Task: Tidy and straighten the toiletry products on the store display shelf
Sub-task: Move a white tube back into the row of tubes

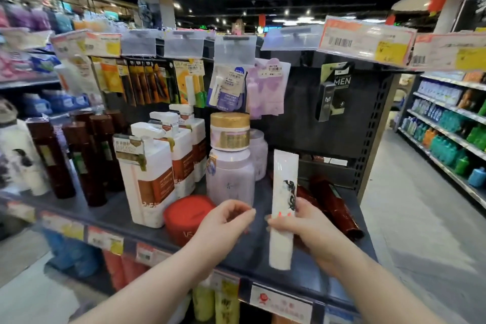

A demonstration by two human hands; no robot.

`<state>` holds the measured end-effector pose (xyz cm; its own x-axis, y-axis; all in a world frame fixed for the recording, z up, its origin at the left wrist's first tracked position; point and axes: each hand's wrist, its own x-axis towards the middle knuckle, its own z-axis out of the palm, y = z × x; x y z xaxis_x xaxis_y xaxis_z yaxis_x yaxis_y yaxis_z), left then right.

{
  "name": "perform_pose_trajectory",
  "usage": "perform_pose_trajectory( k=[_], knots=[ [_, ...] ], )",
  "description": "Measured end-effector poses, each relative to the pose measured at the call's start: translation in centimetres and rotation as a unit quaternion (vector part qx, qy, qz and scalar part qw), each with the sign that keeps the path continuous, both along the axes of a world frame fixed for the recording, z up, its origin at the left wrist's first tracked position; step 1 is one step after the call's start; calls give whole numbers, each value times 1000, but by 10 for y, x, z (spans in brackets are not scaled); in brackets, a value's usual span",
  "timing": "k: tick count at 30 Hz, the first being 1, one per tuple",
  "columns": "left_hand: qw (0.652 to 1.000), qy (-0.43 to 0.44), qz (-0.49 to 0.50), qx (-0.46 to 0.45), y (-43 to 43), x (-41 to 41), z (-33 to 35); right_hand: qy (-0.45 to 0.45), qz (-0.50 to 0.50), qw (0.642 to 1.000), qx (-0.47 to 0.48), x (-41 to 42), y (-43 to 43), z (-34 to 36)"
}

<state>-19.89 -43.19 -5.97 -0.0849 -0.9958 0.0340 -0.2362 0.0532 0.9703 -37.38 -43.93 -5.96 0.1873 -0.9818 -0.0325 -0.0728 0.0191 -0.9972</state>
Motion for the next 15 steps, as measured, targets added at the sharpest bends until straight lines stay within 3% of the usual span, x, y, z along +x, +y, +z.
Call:
perform_pose_trajectory(
  k=[5, 8, 15],
  knots=[
    [988, 113, -61, 83, 22, 5, 0, -62, 13, 996, -55, 26, 6, 9],
    [988, 103, -69, 87, 35, 23, -1, -36, 14, 998, -44, 52, 7, 5],
    [989, 129, -22, 74, 70, 100, 2, -80, 56, 995, 36, 135, 14, 11]
  ],
)
